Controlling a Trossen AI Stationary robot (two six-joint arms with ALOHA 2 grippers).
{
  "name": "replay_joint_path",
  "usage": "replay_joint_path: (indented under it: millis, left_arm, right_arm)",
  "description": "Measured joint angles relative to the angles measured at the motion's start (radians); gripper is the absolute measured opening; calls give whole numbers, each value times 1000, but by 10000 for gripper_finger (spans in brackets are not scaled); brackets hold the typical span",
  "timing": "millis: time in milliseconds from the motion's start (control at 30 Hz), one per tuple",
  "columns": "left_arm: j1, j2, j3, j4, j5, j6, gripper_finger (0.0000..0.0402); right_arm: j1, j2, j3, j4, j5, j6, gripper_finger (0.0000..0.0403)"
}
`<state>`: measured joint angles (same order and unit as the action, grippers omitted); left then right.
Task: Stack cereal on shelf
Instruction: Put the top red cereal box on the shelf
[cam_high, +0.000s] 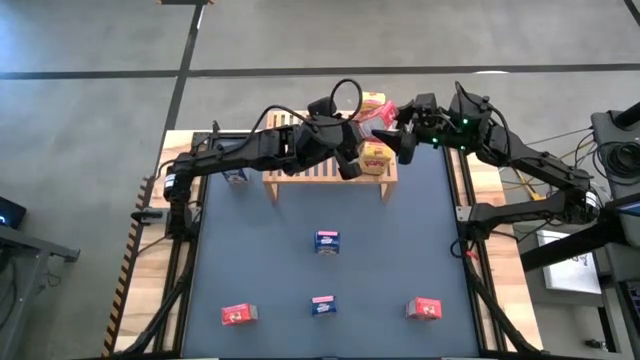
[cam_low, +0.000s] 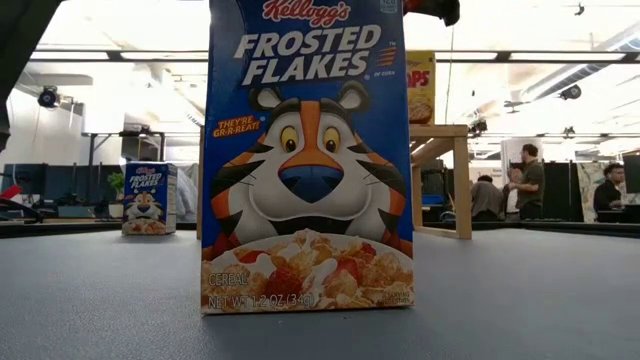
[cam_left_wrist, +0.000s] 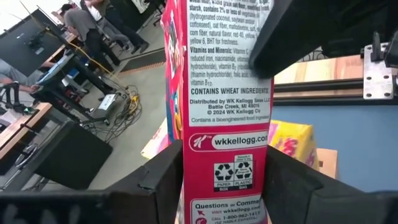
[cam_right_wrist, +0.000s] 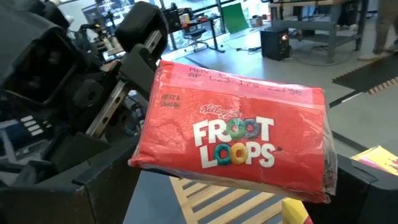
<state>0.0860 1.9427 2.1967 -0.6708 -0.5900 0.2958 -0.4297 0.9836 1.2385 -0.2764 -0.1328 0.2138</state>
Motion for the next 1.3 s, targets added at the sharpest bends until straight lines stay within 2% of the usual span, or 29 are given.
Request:
replay_joint_path:
  millis: [233, 500, 600, 700, 867, 1000, 1067, 1167, 1300]
  left_arm:
    - [14, 0, 0, -38, -4, -9, 170]
    - [54, -13, 0, -104, -7, -43, 170]
    - [69, -27, 0, -125, 39, -51, 170]
    - [100, -44, -1, -145, 145, -50, 170]
    - [194, -76, -23, -149, 395, -58, 170]
    - [265, -111, -89, -103, 513, -69, 167]
    - [297, -137, -155, -46, 587, -56, 166]
    - [352, -198, -303, 98, 756, -50, 165]
    - [441, -306, -559, 387, 983, -94, 165]
  right_arm:
    - [0, -19, 29, -27, -25, -5, 366]
    - [0, -62, 81, -147, -30, -10, 366]
    - [0, -85, 83, -175, -29, -8, 366]
    - [0, -107, 83, -204, -28, -8, 366]
    - [0, -143, 83, -254, -25, -7, 366]
    - [0, -162, 82, -295, -25, -7, 366]
    - [0, -169, 81, -307, -25, -8, 366]
    - [0, -174, 74, -314, -25, -8, 366]
    - [0, -173, 66, -325, -25, -8, 366]
